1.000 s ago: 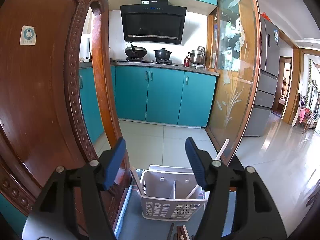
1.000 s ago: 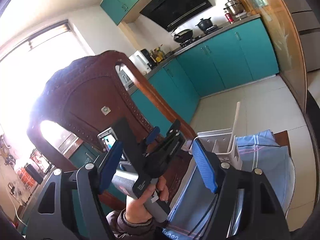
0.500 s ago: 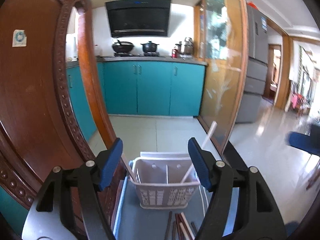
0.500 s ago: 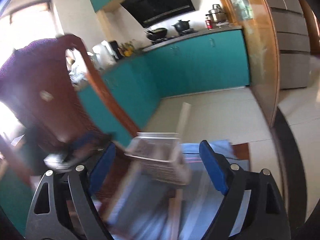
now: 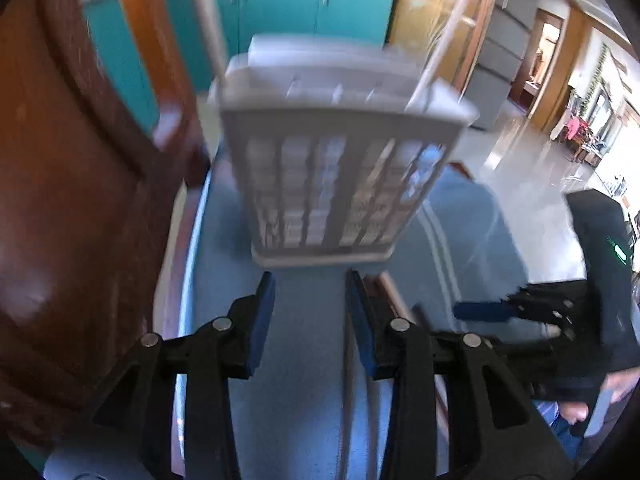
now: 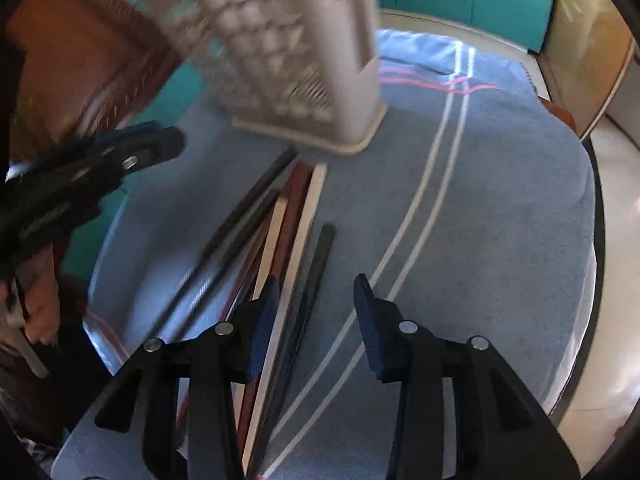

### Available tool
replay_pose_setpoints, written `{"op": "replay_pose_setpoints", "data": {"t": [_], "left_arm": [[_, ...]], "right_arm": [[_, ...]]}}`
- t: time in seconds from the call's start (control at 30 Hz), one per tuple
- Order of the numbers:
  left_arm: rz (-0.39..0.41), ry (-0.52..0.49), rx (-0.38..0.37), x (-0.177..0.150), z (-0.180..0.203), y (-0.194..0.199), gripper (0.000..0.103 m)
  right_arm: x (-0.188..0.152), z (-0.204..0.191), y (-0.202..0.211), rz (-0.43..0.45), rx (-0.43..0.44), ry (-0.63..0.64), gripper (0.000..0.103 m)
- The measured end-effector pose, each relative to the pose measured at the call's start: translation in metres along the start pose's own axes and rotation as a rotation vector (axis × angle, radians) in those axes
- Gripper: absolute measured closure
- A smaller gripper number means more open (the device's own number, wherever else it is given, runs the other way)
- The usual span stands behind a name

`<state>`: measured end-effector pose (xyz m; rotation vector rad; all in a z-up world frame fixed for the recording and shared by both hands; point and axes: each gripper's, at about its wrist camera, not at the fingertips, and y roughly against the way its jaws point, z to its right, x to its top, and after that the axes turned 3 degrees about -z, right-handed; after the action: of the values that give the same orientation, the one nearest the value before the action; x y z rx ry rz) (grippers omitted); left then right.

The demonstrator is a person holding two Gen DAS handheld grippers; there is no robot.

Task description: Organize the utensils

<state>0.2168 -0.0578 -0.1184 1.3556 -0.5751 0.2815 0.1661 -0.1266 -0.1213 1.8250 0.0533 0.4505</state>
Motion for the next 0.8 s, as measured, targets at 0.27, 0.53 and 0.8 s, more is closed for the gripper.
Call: {"op": "replay_pose_setpoints", "data": {"t": [0.27, 0.53, 0.8], "left_arm": [[-0.119, -0.005, 0.003, -0.019, -0.003, -0.030, 0.062], [-0.152, -0.096, -0.010, -0.042, 0.021, -0.038, 0.057], [-0.174, -0.122, 0.042, -0.053, 0.036, -0.048, 0.055]], "right_arm": [[0.008, -0.007, -0.006, 0.042, -0.157, 0.073, 0.094], [0.010, 0.009, -0.001, 0.102, -0.235, 0.077, 0.093], [0.008, 0.028, 0.008, 0.112, -0.228, 0.005, 0.089]]}}
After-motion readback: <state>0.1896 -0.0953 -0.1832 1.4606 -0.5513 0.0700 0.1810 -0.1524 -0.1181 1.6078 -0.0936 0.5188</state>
